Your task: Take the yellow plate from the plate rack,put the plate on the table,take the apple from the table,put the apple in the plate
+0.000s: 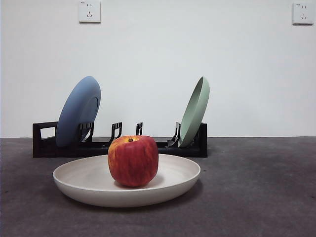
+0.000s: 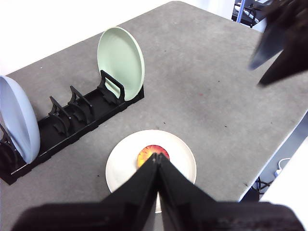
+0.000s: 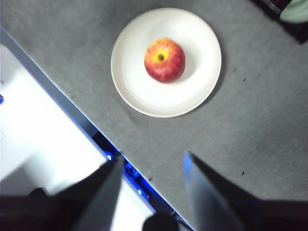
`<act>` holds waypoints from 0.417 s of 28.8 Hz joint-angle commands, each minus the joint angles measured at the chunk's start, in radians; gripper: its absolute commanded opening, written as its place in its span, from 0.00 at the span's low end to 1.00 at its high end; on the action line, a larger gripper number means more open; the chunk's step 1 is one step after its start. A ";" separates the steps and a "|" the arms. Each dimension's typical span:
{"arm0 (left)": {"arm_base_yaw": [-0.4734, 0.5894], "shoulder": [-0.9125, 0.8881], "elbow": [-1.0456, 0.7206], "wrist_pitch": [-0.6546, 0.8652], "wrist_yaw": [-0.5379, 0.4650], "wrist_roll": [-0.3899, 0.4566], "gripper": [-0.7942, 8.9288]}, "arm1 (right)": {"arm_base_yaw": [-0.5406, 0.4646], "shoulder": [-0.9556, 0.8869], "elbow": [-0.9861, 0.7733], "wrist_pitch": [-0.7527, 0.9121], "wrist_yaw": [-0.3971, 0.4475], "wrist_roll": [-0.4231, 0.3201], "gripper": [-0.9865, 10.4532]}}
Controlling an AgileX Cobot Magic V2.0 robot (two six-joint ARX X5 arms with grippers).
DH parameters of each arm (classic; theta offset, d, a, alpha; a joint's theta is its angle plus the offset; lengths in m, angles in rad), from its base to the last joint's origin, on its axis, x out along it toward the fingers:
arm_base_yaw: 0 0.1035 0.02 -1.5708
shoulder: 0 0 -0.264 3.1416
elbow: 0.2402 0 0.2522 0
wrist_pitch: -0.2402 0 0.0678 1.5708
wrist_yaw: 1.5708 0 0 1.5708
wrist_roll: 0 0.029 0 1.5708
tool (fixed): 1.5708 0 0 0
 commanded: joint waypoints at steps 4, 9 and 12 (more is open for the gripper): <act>-0.001 -0.002 -0.005 0.000 0.008 0.010 0.07 | 0.001 -0.074 0.001 -0.024 -0.043 0.006 0.08; -0.001 -0.002 -0.005 0.000 0.026 0.009 0.07 | 0.001 -0.109 0.001 -0.024 -0.172 0.007 0.08; -0.001 -0.001 -0.005 0.000 0.026 0.009 0.07 | 0.001 -0.117 0.001 -0.024 -0.194 0.007 0.08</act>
